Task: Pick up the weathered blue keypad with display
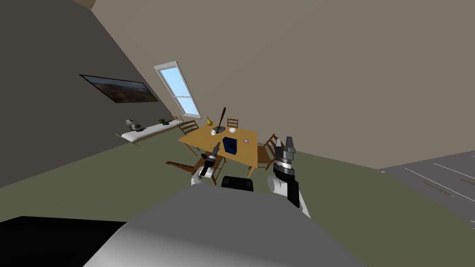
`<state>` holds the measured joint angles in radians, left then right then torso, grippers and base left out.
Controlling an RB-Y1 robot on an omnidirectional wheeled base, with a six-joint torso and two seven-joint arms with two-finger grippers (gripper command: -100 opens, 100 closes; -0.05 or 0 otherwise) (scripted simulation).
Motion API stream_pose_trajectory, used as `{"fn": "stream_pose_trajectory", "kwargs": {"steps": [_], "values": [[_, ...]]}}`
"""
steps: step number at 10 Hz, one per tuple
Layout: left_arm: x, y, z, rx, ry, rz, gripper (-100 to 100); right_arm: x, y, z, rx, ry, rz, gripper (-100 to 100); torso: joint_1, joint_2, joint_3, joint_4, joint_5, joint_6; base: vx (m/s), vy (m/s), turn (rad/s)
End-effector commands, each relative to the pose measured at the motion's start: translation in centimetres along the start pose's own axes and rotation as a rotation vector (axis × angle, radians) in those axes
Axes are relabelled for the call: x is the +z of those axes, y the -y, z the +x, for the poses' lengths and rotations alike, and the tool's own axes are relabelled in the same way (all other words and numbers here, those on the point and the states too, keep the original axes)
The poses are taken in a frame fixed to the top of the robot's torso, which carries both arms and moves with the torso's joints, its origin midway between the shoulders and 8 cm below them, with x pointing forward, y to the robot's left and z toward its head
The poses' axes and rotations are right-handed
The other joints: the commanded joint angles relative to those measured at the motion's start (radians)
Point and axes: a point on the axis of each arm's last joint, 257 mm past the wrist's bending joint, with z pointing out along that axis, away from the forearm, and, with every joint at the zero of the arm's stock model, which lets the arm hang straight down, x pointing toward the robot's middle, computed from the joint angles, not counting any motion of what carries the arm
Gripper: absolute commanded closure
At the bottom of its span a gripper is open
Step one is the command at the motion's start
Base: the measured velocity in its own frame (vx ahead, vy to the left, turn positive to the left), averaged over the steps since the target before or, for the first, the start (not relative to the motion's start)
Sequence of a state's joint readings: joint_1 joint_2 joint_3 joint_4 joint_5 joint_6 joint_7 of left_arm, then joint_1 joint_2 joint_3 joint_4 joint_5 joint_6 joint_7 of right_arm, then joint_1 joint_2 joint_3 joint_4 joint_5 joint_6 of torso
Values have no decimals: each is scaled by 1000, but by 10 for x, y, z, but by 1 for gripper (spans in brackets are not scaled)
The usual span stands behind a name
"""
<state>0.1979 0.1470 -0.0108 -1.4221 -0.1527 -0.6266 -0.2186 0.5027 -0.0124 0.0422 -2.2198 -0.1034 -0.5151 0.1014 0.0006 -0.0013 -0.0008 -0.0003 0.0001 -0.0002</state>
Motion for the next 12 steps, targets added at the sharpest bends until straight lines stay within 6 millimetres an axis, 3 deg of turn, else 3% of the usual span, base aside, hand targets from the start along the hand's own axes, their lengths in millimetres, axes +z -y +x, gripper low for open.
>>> {"fn": "stream_pose_trajectory", "kwargs": {"steps": [1, 12], "values": [[-2, -9, 5, 7, -11, -17, -100, 0, 0, 0, 0, 0, 0, 0, 0, 0, 0, 0, 0, 0, 14, 8, -21], [-7, -65, 35, 72, -87, -92, -100, 0, 0, 0, 0, 0, 0, 0, 0, 0, 0, 0, 0, 0, 13, 7, -22]]}}
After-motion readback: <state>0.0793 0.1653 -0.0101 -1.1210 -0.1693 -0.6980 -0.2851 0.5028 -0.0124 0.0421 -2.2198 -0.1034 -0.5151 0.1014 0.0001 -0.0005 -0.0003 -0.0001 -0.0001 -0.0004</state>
